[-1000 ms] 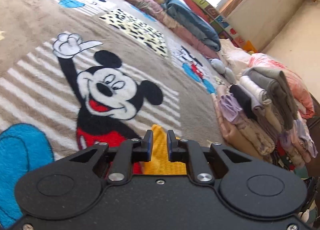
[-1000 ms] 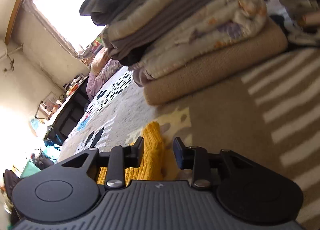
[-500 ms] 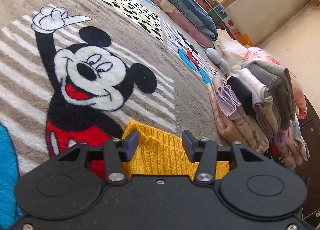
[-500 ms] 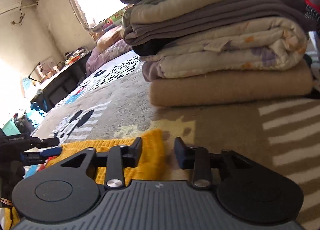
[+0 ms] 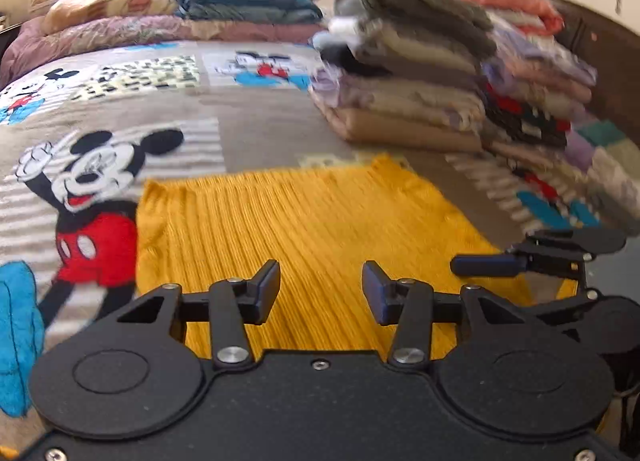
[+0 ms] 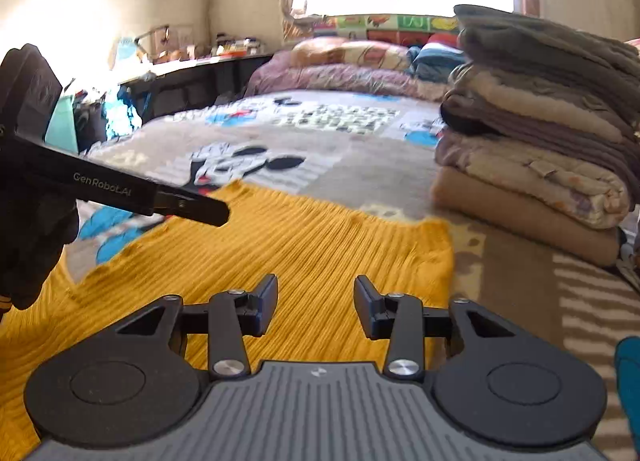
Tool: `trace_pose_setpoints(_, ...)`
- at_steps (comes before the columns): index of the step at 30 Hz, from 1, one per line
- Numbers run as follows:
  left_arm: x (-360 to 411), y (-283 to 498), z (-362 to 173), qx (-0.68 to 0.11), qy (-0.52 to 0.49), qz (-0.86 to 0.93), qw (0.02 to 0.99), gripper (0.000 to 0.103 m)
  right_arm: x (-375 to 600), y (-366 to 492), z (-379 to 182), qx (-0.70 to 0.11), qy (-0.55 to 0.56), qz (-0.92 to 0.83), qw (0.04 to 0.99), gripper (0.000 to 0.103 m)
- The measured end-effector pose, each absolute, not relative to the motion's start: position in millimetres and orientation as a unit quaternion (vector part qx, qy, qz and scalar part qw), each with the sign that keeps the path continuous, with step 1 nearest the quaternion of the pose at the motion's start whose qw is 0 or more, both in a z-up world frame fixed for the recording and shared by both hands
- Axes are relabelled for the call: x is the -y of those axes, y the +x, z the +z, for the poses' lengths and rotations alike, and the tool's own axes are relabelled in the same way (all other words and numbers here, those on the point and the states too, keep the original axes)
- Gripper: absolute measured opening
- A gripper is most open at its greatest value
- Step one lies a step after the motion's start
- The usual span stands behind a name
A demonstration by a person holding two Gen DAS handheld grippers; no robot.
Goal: Fold clothes
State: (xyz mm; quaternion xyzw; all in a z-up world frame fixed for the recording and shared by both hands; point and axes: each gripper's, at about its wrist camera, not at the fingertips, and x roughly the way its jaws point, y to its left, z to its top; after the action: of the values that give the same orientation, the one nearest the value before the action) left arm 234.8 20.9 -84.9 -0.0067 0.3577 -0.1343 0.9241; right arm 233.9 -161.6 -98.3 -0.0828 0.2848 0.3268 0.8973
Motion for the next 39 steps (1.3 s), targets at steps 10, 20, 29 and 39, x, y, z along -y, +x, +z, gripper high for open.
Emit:
trace_pose_setpoints(10,9,161,-84,-0.333,0.048,-0.103,0.936,0.044,175,148,-77,-0.232,-0.115,0.296,0.919,0.041)
trace_pose_setpoints(20,32,100,-96,-0.360,0.068,-0.096,0.925,0.046,166,81,-95,-0.273,-0.129,0.332,0.894,0.044)
trace_pose_setpoints(29,43,56,-91,-0.342,0.064,-0.079,0.934,0.074,168,31,-105,-0.255,-0.172,0.342,0.888,0.047)
trace_pose_setpoints(39,32,31,-95,-0.347,0.050,-0.063,0.935,0.076,185,2,-101,-0.237,-0.147,0.343,0.897,0.050)
